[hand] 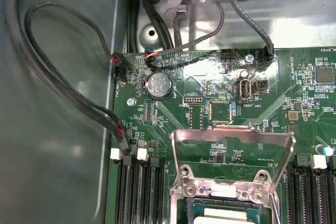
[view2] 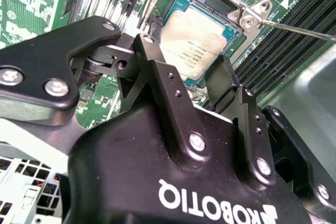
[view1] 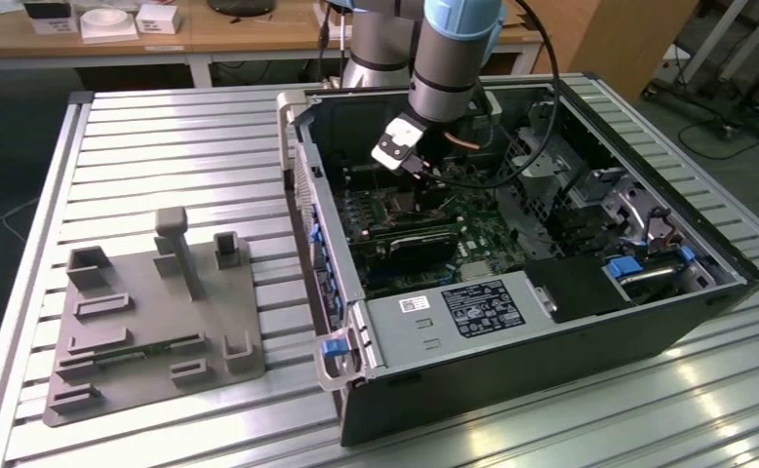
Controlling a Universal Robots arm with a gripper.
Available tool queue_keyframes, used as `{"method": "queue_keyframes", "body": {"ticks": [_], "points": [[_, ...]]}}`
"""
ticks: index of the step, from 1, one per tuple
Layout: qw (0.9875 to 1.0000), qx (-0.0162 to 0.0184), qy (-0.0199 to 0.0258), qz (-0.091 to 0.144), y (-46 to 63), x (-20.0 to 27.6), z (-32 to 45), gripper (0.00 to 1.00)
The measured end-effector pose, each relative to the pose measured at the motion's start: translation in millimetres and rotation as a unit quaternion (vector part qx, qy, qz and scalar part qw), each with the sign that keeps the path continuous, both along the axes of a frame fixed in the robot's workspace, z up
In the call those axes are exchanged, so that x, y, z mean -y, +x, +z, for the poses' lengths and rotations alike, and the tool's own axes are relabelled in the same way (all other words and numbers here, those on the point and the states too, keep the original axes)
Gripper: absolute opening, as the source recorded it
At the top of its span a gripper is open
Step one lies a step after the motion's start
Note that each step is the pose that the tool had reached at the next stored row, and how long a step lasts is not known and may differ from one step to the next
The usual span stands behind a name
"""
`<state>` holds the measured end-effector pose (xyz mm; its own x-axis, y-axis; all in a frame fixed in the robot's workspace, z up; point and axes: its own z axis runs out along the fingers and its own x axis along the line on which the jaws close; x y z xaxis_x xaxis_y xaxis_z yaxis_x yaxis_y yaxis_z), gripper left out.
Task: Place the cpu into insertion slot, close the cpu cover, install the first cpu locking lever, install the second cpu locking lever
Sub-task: 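Place the cpu into insertion slot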
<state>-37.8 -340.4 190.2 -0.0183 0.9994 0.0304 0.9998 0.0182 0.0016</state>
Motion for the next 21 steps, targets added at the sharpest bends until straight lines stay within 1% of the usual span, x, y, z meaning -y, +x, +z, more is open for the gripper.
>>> {"method": "queue_keyframes", "body": {"ticks": [9, 11, 13, 14, 16, 20, 21], "points": [[1.0000, 0.0001, -0.0004, 0.000, 0.1, -0.1, 0.4, 0.58], [1.0000, 0.0003, 0.0001, 0.000, 0.2, -0.2, 0.2, 0.58], [1.0000, 0.0003, -0.0002, 0.000, 0.2, -0.2, 0.1, 0.59], [1.0000, 0.0003, -0.0005, 0.000, 0.2, -0.1, 0.2, 0.65], [1.0000, 0.0002, -0.0023, 0.000, 0.1, 0.0, 0.8, 0.65], [1.0000, 0.0002, -0.0091, 0.000, 0.1, -0.2, 3.4, 0.65], [1.0000, 0.0001, -0.0093, 0.000, 0.1, -0.2, 3.4, 0.65]]}}
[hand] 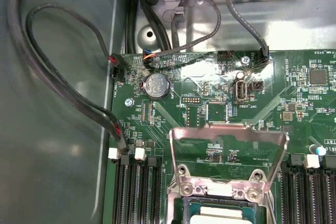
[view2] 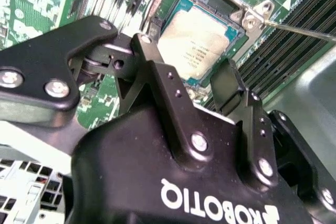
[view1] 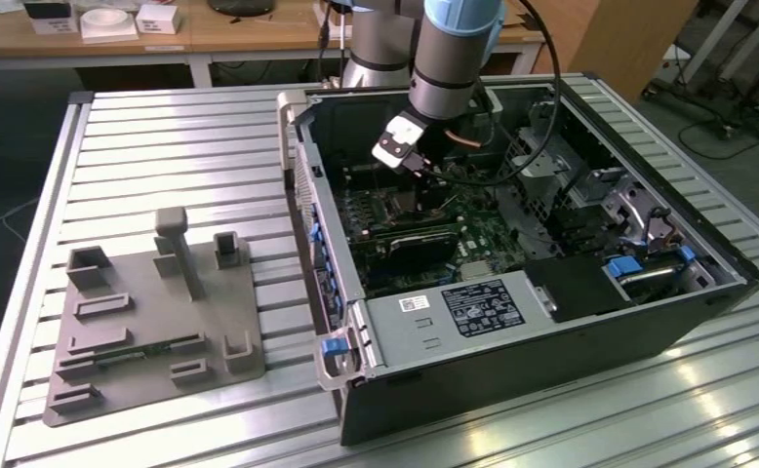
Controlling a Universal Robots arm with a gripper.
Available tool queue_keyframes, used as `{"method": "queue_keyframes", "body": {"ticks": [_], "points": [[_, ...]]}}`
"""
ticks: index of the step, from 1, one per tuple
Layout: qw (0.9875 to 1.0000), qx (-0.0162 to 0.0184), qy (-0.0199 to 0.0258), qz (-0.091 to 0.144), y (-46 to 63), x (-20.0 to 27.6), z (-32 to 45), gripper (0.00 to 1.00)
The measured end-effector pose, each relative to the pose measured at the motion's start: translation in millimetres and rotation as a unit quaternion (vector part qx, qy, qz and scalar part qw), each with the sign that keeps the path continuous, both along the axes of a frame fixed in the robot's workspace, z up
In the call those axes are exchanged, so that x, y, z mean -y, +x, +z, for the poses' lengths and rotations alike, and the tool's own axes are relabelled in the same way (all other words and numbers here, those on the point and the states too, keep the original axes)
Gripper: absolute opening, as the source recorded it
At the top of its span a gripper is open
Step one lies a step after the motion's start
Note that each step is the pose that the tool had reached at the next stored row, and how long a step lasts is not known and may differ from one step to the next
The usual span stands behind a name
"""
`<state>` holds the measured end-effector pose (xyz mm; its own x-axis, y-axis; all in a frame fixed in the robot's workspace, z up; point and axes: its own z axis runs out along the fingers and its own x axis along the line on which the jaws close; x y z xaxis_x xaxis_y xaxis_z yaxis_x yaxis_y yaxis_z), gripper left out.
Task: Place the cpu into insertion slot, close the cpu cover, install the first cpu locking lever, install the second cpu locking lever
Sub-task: 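Place the cpu into insertion slot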
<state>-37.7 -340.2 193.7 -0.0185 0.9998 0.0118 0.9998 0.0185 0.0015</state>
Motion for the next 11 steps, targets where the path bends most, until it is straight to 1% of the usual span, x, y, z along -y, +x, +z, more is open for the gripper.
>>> {"method": "queue_keyframes", "body": {"ticks": [11], "points": [[1.0000, 0.0000, -0.0002, 0.000, 0.3, -2.9, -0.6, 0.65]]}}
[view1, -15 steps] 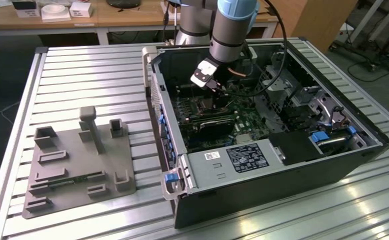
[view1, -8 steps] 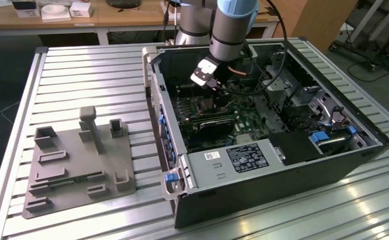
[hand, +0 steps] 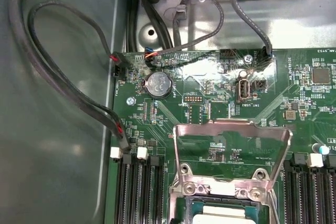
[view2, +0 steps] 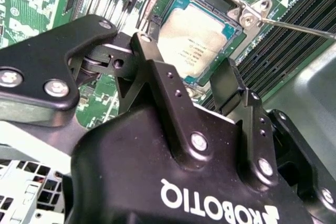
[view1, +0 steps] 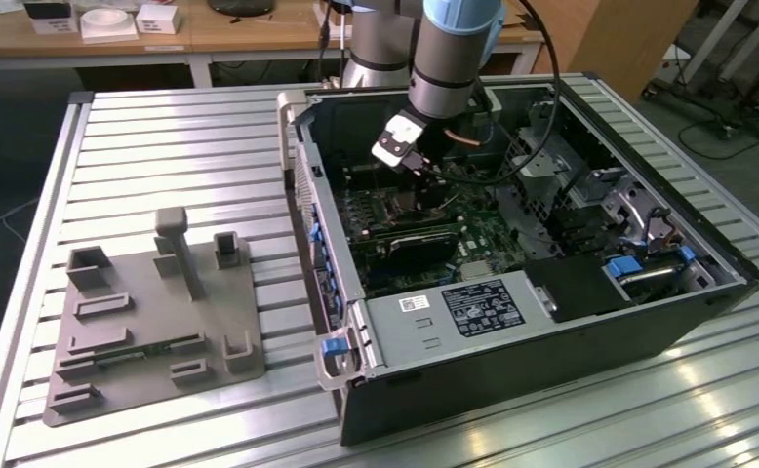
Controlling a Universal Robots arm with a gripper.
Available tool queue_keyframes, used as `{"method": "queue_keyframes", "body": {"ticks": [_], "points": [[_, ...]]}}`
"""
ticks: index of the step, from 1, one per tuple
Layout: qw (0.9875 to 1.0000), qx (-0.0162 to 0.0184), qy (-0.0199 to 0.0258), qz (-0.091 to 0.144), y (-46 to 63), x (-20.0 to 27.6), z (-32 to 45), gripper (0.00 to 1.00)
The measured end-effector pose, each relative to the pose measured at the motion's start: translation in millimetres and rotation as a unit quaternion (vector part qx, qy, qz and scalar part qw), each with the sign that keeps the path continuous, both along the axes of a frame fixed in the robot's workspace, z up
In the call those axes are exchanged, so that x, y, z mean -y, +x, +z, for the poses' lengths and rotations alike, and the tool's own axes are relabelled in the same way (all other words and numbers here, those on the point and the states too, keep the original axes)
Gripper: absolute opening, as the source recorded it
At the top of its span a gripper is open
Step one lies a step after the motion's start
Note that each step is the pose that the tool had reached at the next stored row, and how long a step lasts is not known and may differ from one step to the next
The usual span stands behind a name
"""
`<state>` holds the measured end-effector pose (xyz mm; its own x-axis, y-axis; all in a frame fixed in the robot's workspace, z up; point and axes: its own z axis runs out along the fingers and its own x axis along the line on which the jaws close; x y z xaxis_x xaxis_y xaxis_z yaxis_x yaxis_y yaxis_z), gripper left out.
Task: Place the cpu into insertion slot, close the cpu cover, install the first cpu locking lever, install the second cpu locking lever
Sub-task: 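Place the cpu into insertion slot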
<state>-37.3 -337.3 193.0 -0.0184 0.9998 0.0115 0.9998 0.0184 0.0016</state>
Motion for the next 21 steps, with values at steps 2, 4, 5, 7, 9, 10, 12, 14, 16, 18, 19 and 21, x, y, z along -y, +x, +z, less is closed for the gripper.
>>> {"method": "queue_keyframes", "body": {"ticks": [2, 4, 5, 7, 9, 10, 12, 14, 16, 18, 19, 21], "points": [[1.0000, 0.0000, 0.0000, 0.000, 0.2, -0.4, -0.2, 0.65], [1.0000, -0.0001, -0.0001, 0.000, 0.2, -0.9, -0.3, 0.65], [1.0000, -0.0001, -0.0002, 0.000, 0.2, -1.2, -0.3, 0.65], [1.0000, -0.0001, -0.0001, 0.000, 0.3, -2.2, -0.4, 0.65], [1.0000, 0.0000, 0.0000, 0.000, 0.3, -2.6, -0.5, 0.65], [1.0000, 0.0000, 0.0000, 0.000, 0.3, -2.8, -0.6, 0.65], [1.0000, 0.0000, -0.0001, 0.000, 0.3, -2.9, -0.7, 0.65], [1.0000, 0.0000, -0.0001, -0.002, -0.6, -2.9, -0.8, 0.65], [1.0000, 0.0000, 0.0000, -0.003, -2.2, -3.0, -0.9, 0.65], [1.0000, 0.0000, 0.0000, -0.003, -3.3, -2.9, -0.8, 0.65], [1.0000, -0.0001, -0.0001, -0.003, -3.3, -2.9, -0.8, 0.65], [1.0000, 0.0000, 0.0000, -0.003, -3.3, -2.9, -0.8, 0.65]]}}
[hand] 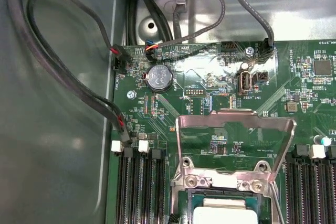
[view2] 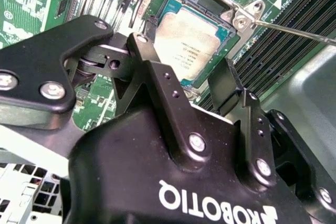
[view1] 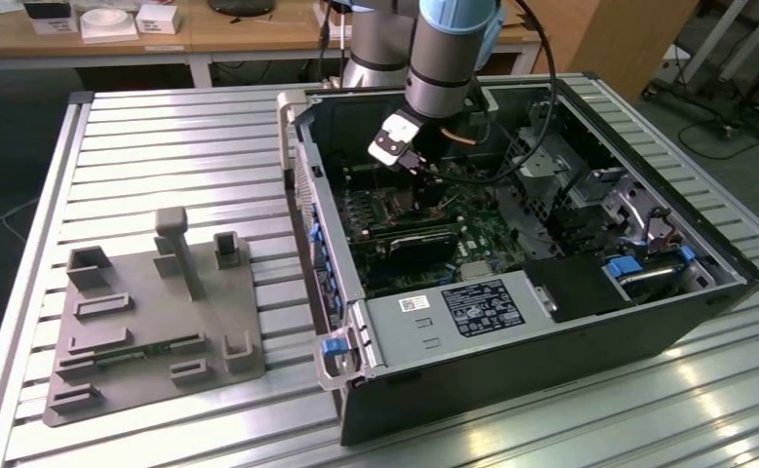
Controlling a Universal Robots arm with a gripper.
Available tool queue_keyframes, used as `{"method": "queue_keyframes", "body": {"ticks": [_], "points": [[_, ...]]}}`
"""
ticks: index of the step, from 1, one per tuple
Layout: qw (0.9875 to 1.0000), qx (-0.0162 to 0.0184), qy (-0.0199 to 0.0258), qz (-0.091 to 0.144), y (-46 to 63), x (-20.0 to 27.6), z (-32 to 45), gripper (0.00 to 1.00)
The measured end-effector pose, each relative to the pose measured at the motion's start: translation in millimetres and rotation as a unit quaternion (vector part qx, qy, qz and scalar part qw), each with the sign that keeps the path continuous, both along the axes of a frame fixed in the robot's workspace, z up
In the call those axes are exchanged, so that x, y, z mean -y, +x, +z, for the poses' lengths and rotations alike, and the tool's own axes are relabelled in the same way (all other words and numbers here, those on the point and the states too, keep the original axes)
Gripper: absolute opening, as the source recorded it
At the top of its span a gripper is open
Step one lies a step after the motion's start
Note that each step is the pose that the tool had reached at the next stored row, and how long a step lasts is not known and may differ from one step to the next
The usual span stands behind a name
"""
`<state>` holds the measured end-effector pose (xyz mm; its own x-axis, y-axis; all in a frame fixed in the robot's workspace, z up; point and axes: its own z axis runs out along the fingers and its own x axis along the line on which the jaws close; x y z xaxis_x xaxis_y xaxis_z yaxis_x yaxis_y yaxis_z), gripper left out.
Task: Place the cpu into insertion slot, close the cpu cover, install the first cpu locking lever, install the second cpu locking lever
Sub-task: 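Place the cpu into insertion slot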
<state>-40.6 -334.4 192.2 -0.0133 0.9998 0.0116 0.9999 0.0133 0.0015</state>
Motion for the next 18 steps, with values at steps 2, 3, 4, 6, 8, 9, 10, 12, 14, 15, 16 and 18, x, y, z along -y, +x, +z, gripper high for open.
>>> {"method": "queue_keyframes", "body": {"ticks": [2, 3, 4, 6, 8, 9, 10, 12, 14, 15, 16, 18], "points": [[1.0000, 0.0000, 0.0002, 0.000, 0.0, 0.0, 0.0, 0.65], [1.0000, -0.0001, 0.0005, 0.000, 0.0, 0.0, 0.0, 0.64], [1.0000, -0.0001, 0.0003, 0.000, -0.1, 0.0, 0.0, 0.64], [1.0000, -0.0001, 0.0005, 0.000, -0.1, 0.1, 0.1, 0.54], [1.0000, -0.0001, 0.0008, 0.000, 0.0, 0.0, 0.0, 0.54], [1.0000, 0.0000, 0.0010, 0.000, 0.0, 0.0, 0.0, 0.54], [1.0000, 0.0000, 0.0011, 0.000, 0.0, 0.1, 0.0, 0.54], [1.0000, 0.0001, 0.0011, 0.000, 0.0, 1.3, 0.3, 0.54], [1.0000, 0.0001, 0.0009, 0.000, 0.0, 1.8, 0.8, 0.54], [1.0000, 0.0001, 0.0009, 0.000, 0.0, 1.8, 1.0, 0.54], [1.0000, 0.0000, 0.0009, 0.000, -0.1, 1.8, 1.1, 0.54], [1.0000, 0.0000, 0.0006, 0.000, 0.0, 1.9, 1.2, 0.54]]}}
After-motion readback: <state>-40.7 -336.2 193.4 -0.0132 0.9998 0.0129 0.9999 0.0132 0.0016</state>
